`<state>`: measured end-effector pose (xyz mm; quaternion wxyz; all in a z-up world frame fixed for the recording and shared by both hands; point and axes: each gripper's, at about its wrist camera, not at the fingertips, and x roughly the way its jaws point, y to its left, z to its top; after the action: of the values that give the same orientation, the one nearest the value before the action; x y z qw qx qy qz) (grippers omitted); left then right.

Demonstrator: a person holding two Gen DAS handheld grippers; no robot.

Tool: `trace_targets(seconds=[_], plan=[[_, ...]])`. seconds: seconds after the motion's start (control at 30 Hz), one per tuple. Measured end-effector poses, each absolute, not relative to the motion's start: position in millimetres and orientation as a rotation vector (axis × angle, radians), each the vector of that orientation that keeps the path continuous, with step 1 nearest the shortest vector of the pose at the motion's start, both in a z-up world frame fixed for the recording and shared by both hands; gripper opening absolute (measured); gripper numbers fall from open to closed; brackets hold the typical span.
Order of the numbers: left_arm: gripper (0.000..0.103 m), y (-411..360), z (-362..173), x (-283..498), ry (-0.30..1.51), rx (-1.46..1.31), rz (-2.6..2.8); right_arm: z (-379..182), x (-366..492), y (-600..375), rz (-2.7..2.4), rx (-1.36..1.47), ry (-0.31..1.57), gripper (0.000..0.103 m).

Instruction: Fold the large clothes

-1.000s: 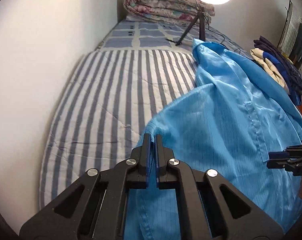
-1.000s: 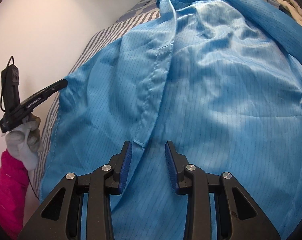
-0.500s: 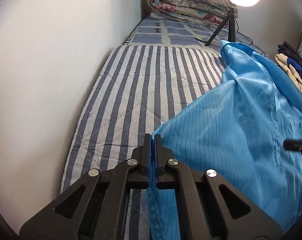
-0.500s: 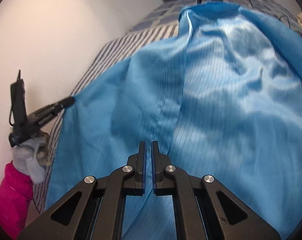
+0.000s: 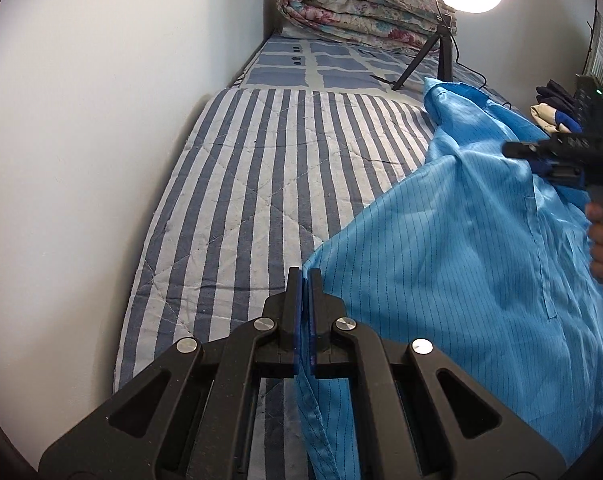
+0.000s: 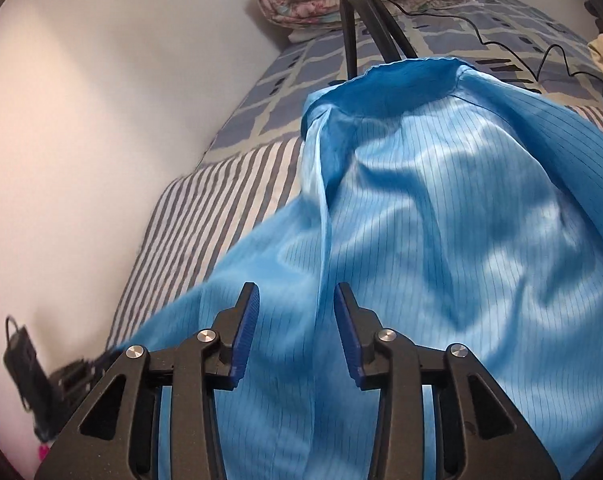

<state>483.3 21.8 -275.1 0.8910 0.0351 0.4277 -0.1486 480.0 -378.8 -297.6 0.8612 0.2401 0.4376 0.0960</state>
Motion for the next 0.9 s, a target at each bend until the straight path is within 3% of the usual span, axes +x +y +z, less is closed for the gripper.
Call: trace_targets(seconds=[0.03,0.07,0.23,0.43,0.57,0.9], plan=[[0.0,23,-275,484,0.888,0.064,-0.312,-298,486,-379,0.209,0.523,0.913,0.032],[0.0,25,-275,485,0.887,0.057,-0.315,-298,491,-379,0.226,0.55,0.903,0.0],[0.0,27,-277,486,0.887,0.052,-0.307,-282,502,-402,0.167,0.629,0.776,0.0],[0.0,29,-280,485,0.9,0.031,-0.293,-291,497,-418,0.104,0.591,0.861,0.003],[0.0,29,-282,484,0.901,0.031,-0.292,-299,486,-413,0.127,0.566,0.935,0.021],[0.009,53,-262,466,0.876,0.026,-0.231,-314,446,-323,0.368,0.318,1.054,0.021]])
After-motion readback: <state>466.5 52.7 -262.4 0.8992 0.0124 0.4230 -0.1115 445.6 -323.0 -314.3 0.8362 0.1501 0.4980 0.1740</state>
